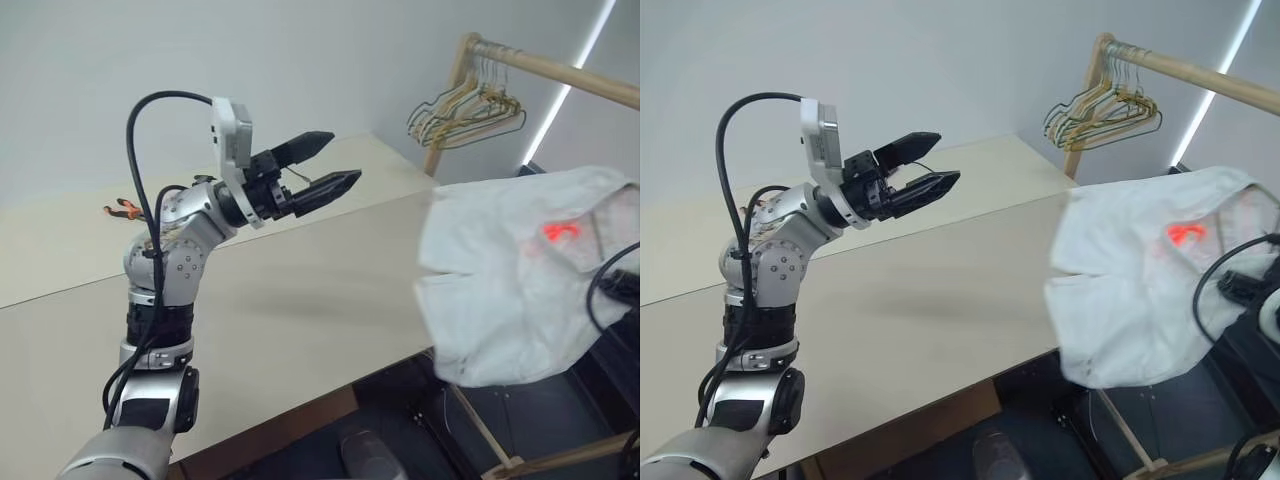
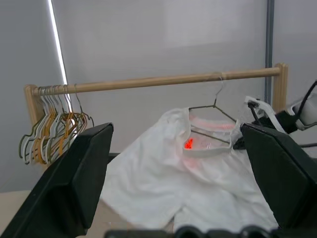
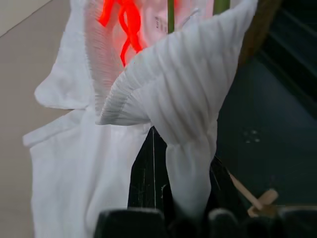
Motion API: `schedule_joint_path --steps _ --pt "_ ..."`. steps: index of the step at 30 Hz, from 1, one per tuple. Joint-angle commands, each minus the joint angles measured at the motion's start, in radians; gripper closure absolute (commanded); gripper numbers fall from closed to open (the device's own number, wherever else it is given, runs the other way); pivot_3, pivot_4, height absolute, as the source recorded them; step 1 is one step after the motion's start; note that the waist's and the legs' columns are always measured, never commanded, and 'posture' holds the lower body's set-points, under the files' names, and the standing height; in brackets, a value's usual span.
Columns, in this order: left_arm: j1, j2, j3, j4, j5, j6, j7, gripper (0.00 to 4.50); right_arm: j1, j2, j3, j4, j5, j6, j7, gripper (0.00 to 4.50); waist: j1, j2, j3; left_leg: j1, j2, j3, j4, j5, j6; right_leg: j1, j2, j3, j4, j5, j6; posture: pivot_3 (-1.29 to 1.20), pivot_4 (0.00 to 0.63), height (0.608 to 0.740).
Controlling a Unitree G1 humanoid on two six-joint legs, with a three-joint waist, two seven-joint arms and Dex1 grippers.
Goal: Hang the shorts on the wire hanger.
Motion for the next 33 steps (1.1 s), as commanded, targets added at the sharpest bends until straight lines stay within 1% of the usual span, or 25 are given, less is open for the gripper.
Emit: schedule_joint_path --steps 1,5,11,15,18,22,24,27,29,30,31,32,33 --pt "0.010 0.004 0.010 -0.034 -0.011 -0.024 0.008 0.03 -0.141 -0.077 0.009 0.161 0.023 0.008 -0.109 4.50 -0.014 0.001 0.000 0.000 0.000 0.001 0.000 0.000 0.000 0.000 0.000 0.001 -0.001 0.000 0.000 -0.37 0.000 0.740" --pt "0.038 0.008 0.004 -0.067 -0.016 -0.031 0.004 0.03 -0.278 -0.139 0.066 0.349 0.000 0.008 -0.162 4.50 -0.026 0.001 0.000 0.000 0.000 0.001 -0.001 0.000 0.000 0.001 0.000 0.001 -0.004 0.001 0.001 -0.36 0.000 0.740" --pt "0.069 0.017 0.007 -0.112 -0.025 -0.025 0.024 0.03 -0.467 -0.178 0.096 0.591 -0.092 -0.003 -0.203 4.50 -0.022 0.002 0.000 0.000 0.000 0.002 -0.001 -0.001 0.001 0.001 0.000 0.002 -0.007 0.002 0.003 -0.33 0.000 0.740" --pt "0.082 0.026 0.009 -0.138 -0.028 -0.020 0.036 0.03 -0.528 -0.186 0.107 0.716 -0.156 -0.064 -0.229 4.50 -0.013 0.002 0.000 -0.001 0.000 0.003 -0.002 -0.001 0.002 0.001 0.000 0.002 -0.008 0.002 0.003 -0.32 0.000 0.740" --pt "0.091 0.032 0.008 -0.155 -0.031 -0.016 0.045 0.03 -0.519 -0.170 0.127 0.723 -0.176 -0.089 -0.221 4.50 -0.003 0.002 0.000 -0.001 0.000 0.003 -0.002 -0.001 0.002 0.001 0.000 0.003 -0.008 0.002 0.003 -0.31 0.000 0.740" --pt "0.105 0.039 0.004 -0.183 -0.035 -0.004 0.063 0.00 -0.445 -0.107 0.162 0.604 -0.178 -0.088 -0.199 3.43 0.006 0.001 0.000 0.000 0.000 0.003 -0.002 -0.001 0.002 0.001 0.000 0.003 -0.008 0.002 0.003 -0.30 0.000 0.740" --pt "0.111 0.044 0.003 -0.191 -0.035 0.002 0.070 0.00 -0.423 -0.083 0.177 0.532 -0.195 -0.092 -0.213 2.70 0.009 0.001 0.000 0.000 0.000 0.004 -0.002 -0.001 0.002 0.001 0.000 0.003 -0.008 0.002 0.004 -0.29 0.000 0.740" --pt "0.130 0.057 0.007 -0.209 -0.060 0.049 0.085 0.00 -0.425 -0.029 0.146 0.412 -0.222 -0.098 -0.254 1.62 0.017 0.006 0.000 0.000 0.000 0.004 -0.002 -0.001 0.002 0.001 0.000 0.004 -0.008 0.002 0.005 -0.29 0.000 0.740" --pt "0.158 0.078 0.003 -0.231 -0.068 0.065 0.078 0.00 -0.436 0.003 0.112 0.360 -0.244 -0.102 -0.280 0.89 0.024 0.006 0.000 0.000 0.000 0.004 -0.002 -0.001 0.002 0.001 0.000 0.004 -0.007 0.002 0.005 -0.28 0.000 0.740" --pt "0.173 0.085 0.004 -0.242 -0.073 0.075 0.083 0.00 -0.432 0.019 0.111 0.322 -0.266 -0.123 -0.305 0.59 0.029 0.007 0.000 0.000 0.000 0.004 -0.002 -0.001 0.002 0.001 0.001 0.004 -0.007 0.002 0.005 -0.28 0.000 0.740" --pt "0.182 0.089 0.005 -0.249 -0.076 0.081 0.089 0.00 -0.426 0.031 0.113 0.292 -0.283 -0.138 -0.323 0.18 0.035 0.007 0.000 0.000 0.000 0.003 -0.003 -0.001 0.002 0.000 0.001 0.004 -0.007 0.002 0.005 -0.28 0.000 0.740" --pt "0.189 0.092 0.007 -0.252 -0.074 0.081 0.095 0.00 -0.417 0.048 0.114 0.255 -0.305 -0.180 -0.348 0.05 0.038 0.007 0.000 0.000 0.000 0.003 -0.002 -0.001 0.002 0.000 0.000 0.004 -0.007 0.002 0.005 -0.28 0.000 0.740" --pt "0.193 0.092 0.009 -0.253 -0.073 0.081 0.102 0.00 -0.418 0.076 0.093 0.225 -0.324 -0.228 -0.382 0.05 0.042 0.007 0.000 0.000 0.000 0.003 -0.002 -0.001 0.002 0.000 0.000 0.004 -0.007 0.002 0.005 -0.28 0.000 0.740"
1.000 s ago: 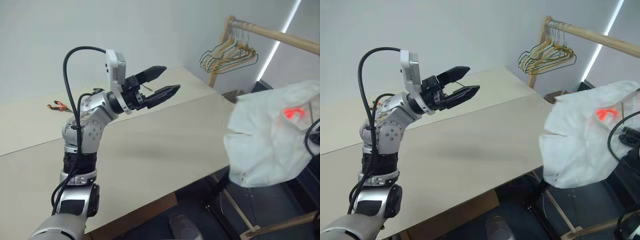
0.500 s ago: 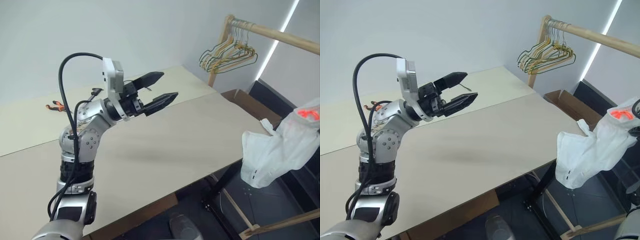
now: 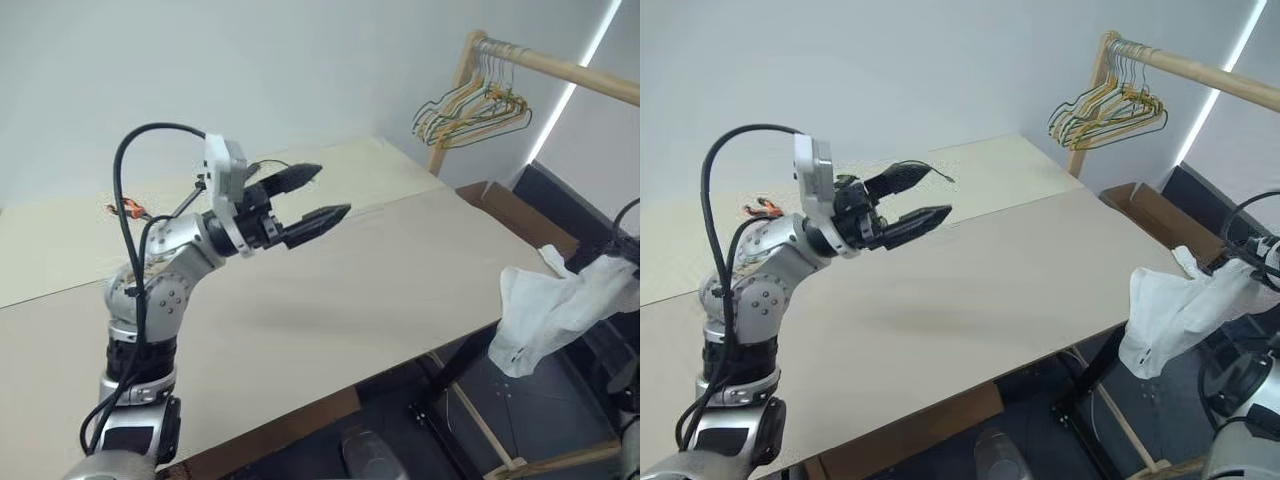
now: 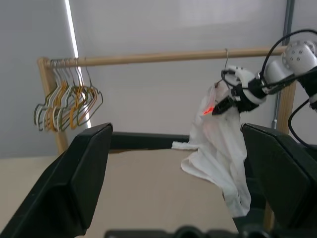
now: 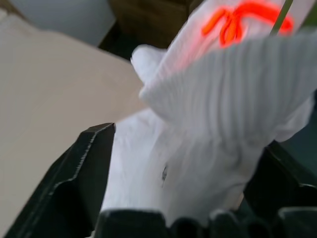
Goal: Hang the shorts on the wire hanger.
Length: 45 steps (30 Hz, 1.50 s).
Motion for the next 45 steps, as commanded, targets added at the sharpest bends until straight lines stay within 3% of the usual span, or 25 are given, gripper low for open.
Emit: schedule_joint_path --steps 1,7,14,19,23,30,37,45 --pt "0.001 0.008 0.017 -0.040 -0.022 0.005 0.030 0.00 0.001 0.059 -0.035 -0.150 -0.080 -0.194 -0.112 0.05 0.010 0.000 0.000 0.000 0.000 0.000 0.000 0.000 0.000 0.000 0.000 0.000 0.000 0.000 0.000 -0.28 0.000 0.740" --pt "0.006 0.004 0.026 -0.054 -0.002 -0.007 0.083 0.00 0.194 0.130 0.148 -0.359 -0.297 -0.751 -0.263 0.05 0.035 0.001 0.000 0.000 0.000 -0.001 0.000 0.000 0.000 -0.003 0.000 -0.001 -0.001 0.000 0.000 -0.26 0.000 0.740" --pt "0.043 0.016 0.047 -0.082 0.021 -0.019 0.153 0.00 0.272 0.215 0.371 -0.475 -0.328 -1.183 -0.145 0.05 0.034 0.000 0.000 0.001 0.000 0.000 0.000 0.000 0.000 0.000 0.000 0.001 0.000 0.001 0.000 -0.20 0.000 0.740" --pt "0.106 0.062 0.065 -0.123 0.039 -0.026 0.164 0.00 0.265 0.267 0.455 -0.494 -0.013 -1.137 0.255 0.05 0.052 0.000 0.001 0.002 0.001 -0.002 0.000 0.000 0.000 -0.001 0.001 0.000 0.000 0.002 -0.002 -0.13 0.000 0.740" --pt "0.230 0.176 0.093 -0.187 0.024 0.003 0.109 0.00 0.306 0.185 0.547 -0.512 0.233 -0.996 0.662 0.05 0.100 -0.001 0.001 0.002 0.001 -0.005 -0.001 0.000 0.001 -0.003 0.002 -0.003 -0.001 0.006 -0.009 -0.06 0.000 0.740" --pt "0.456 0.282 0.151 -0.265 0.087 -0.030 0.102 0.00 0.287 0.082 0.761 -0.398 0.206 -1.005 1.020 0.05 0.234 -0.005 0.004 0.002 0.002 -0.005 -0.001 0.000 0.001 -0.004 0.002 -0.005 0.000 0.005 -0.012 0.05 0.000 0.740" --pt "0.555 0.336 0.188 -0.302 0.059 -0.041 0.040 0.00 0.281 0.075 0.818 -0.376 0.138 -1.052 1.095 0.05 0.350 -0.006 0.004 -0.005 0.002 -0.001 -0.001 0.000 0.000 -0.015 0.002 -0.006 0.001 0.005 -0.015 0.07 0.000 0.740" --pt "0.547 0.340 0.184 -0.298 0.069 -0.044 0.031 0.00 0.305 0.087 0.807 -0.402 0.128 -1.054 1.097 0.05 0.376 -0.006 0.004 -0.006 0.003 0.008 -0.001 0.001 -0.001 -0.016 0.003 -0.007 0.001 0.005 -0.016 0.07 0.000 0.740"
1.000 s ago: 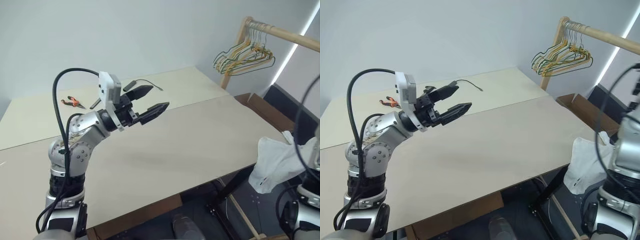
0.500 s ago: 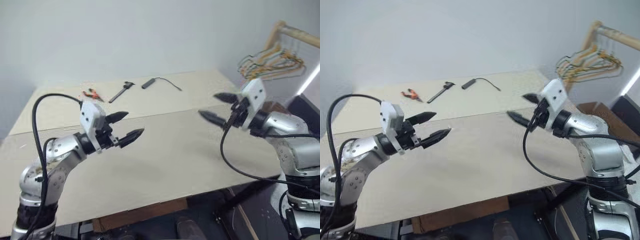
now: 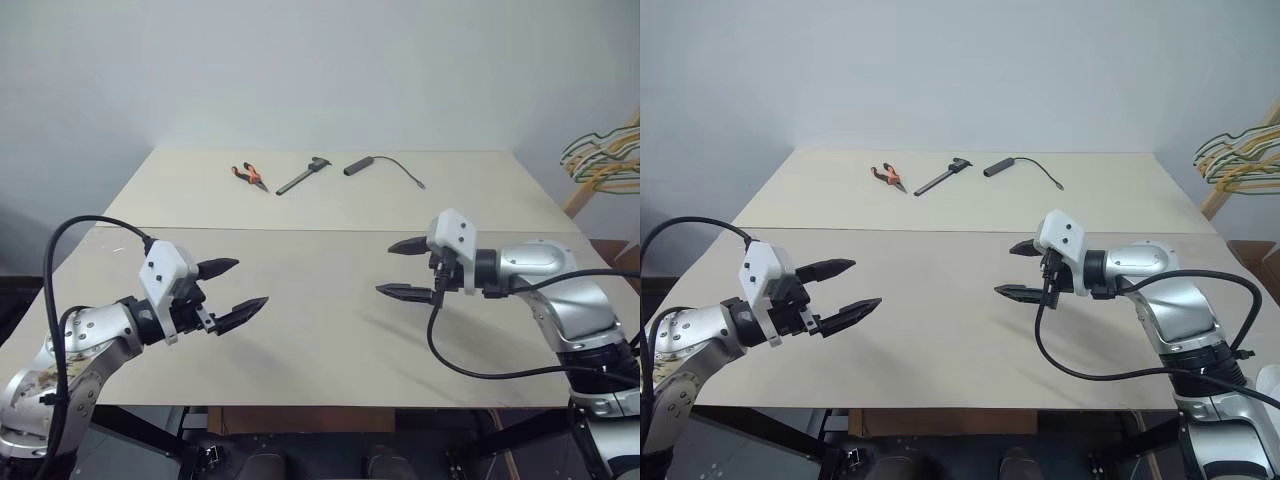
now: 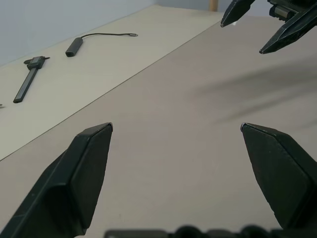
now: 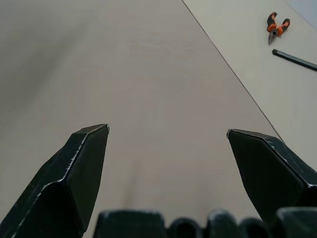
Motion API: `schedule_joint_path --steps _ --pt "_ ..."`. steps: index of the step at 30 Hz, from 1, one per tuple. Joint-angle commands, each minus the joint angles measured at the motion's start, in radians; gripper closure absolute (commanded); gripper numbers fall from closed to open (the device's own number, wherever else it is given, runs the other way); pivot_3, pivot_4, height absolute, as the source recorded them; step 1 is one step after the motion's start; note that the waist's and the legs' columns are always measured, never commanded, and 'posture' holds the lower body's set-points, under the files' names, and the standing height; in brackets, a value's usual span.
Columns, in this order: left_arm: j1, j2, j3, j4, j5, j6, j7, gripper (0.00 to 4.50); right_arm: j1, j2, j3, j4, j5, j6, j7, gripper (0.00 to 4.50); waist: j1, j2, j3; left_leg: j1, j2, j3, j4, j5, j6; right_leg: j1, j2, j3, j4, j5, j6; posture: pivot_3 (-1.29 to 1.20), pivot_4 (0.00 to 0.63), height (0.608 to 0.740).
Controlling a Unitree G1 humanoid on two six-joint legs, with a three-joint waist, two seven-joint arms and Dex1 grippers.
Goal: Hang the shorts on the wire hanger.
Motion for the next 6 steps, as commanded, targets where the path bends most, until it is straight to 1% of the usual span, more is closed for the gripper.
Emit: schedule_joint_path --steps 1,6 --pt "-0.018 0.015 0.019 -0.028 -0.013 -0.014 -0.007 0.00 0.000 -0.002 -0.029 -0.035 -0.002 -0.019 -0.001 0.05 -0.001 0.000 0.000 0.000 0.000 0.000 0.000 0.000 0.000 0.000 0.000 0.000 0.000 0.000 0.000 0.07 0.000 0.740" --pt "-0.015 0.015 0.021 -0.032 -0.023 -0.007 -0.012 0.00 0.014 -0.002 -0.034 -0.053 -0.001 -0.014 -0.005 0.05 -0.001 0.000 0.000 0.000 0.000 0.000 0.000 0.000 0.000 0.000 0.000 0.000 0.000 0.000 0.000 0.07 0.000 0.740"
